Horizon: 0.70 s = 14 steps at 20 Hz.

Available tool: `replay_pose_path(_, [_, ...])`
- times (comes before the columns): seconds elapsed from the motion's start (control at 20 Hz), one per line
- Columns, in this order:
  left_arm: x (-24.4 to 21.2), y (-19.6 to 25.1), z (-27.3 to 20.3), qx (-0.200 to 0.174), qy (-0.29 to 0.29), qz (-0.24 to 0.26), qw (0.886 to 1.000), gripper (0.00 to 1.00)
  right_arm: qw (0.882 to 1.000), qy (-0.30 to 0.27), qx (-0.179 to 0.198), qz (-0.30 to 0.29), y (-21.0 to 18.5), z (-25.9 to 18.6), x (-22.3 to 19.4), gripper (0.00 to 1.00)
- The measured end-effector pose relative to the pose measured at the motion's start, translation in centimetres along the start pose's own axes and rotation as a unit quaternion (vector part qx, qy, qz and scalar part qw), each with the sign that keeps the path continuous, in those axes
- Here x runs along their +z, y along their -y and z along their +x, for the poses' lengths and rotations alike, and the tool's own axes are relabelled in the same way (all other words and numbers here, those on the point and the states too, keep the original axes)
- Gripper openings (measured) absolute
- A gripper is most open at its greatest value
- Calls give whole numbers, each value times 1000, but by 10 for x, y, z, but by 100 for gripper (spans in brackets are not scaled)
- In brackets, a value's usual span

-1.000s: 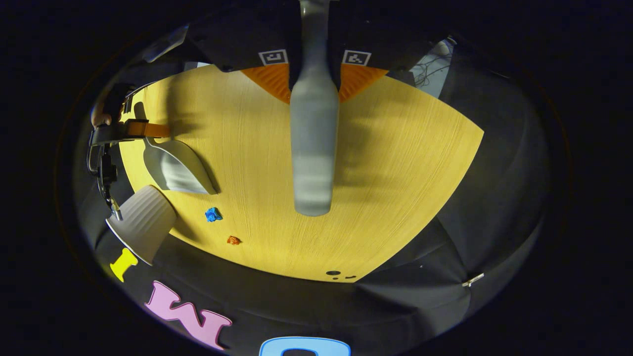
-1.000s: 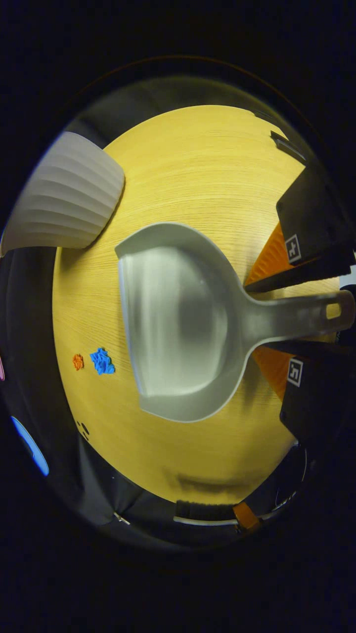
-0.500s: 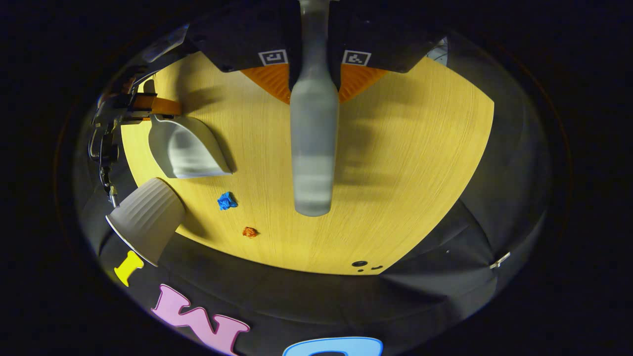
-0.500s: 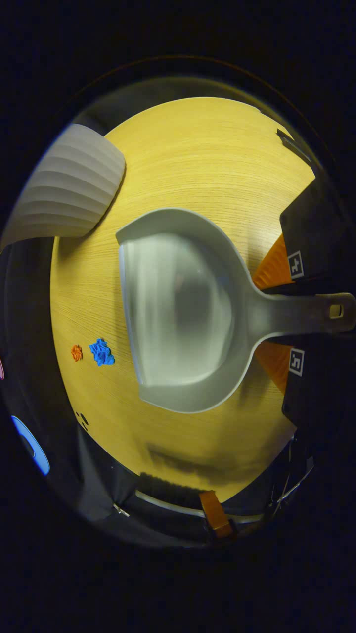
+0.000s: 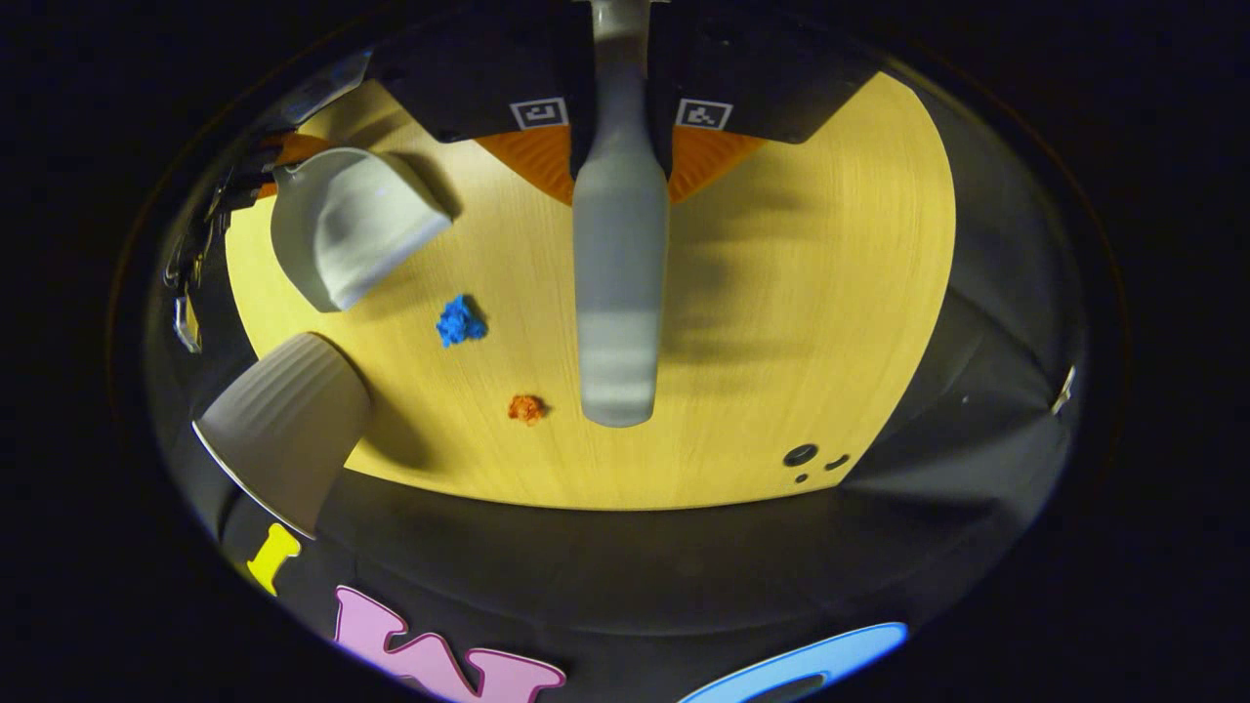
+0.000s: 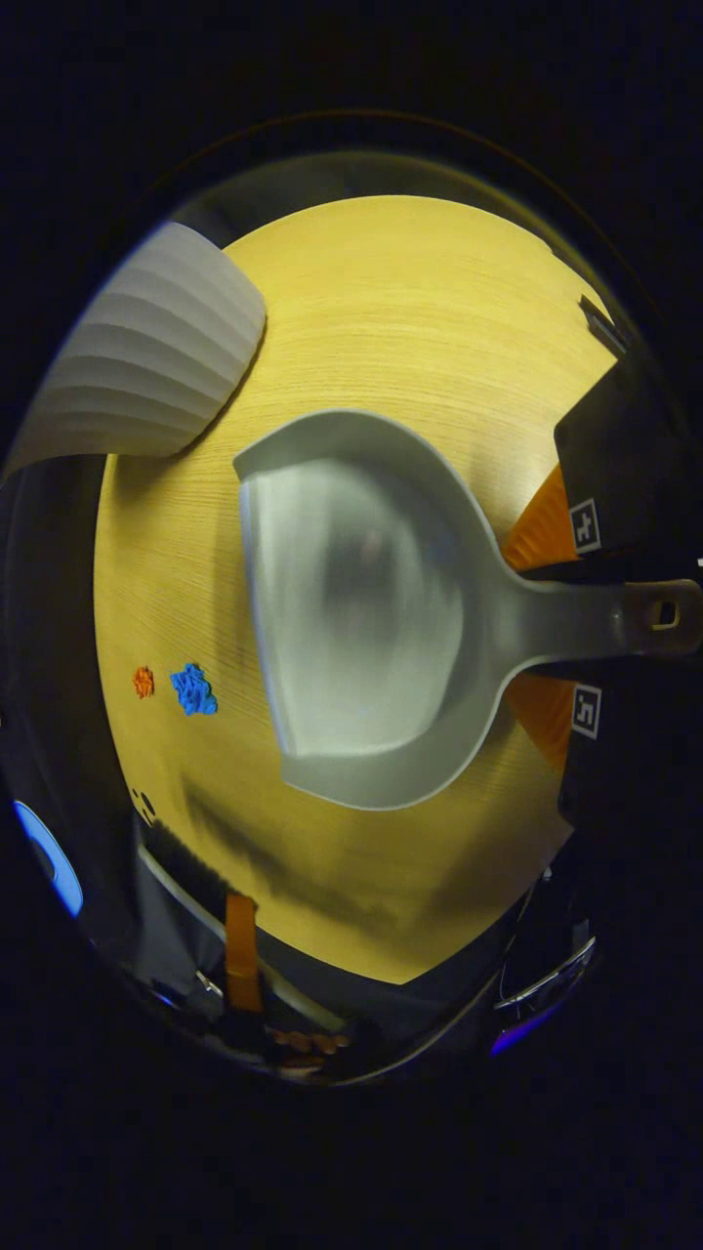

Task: Pick up the small broom and dustpan from the desktop, sweep the trash into the dustpan with the broom, and then empty the trash into the garbage bin.

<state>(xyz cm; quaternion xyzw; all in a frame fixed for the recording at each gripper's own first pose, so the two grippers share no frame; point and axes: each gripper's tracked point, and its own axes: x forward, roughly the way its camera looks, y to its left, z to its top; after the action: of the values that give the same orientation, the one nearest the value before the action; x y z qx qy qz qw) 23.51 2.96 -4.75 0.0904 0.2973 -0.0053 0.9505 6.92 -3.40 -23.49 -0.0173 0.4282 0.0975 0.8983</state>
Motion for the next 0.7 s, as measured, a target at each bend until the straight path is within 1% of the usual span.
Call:
replay_pose_path(0.05, [14, -1, 11, 6, 2, 23, 1000, 24, 1000, 3, 3, -2, 2, -3, 4, 34])
replay_pose_path(0.15, [39, 2, 38, 5, 3, 76, 997, 26, 1000, 7, 8, -8, 5, -9, 11, 33])
replay_pose_path(0.25, [58, 9, 59, -10, 3, 143, 990, 26, 1000, 8, 13, -17, 9, -14, 15, 34])
replay_pose_path(0.35, [79, 10, 81, -3, 8, 197, 980, 26, 999, 9, 17, -32, 14, -15, 19, 33])
replay_pose_path(0.45, [94, 11, 105, 10, 6, 233, 972, 26, 999, 5, 17, -52, 21, -17, 19, 34])
replay_pose_path(0.5, [100, 13, 113, 10, 6, 246, 969, 25, 998, 3, 17, -60, 24, -17, 19, 29])
replay_pose_path(0.55, [107, 15, 120, 7, 5, 259, 966, 26, 998, 1, 17, -67, 26, -16, 18, 29])
replay_pose_path(0.6, [110, 18, 124, 1, 3, 274, 962, 24, 997, -3, 18, -73, 29, -15, 16, 33])
replay_pose_path(0.65, [111, 22, 128, -10, 1, 287, 958, 24, 997, -7, 20, -81, 33, -14, 14, 29])
replay_pose_path(0.7, [111, 30, 130, -30, -3, 298, 954, 27, 996, -8, 22, -83, 33, -12, 14, 33])
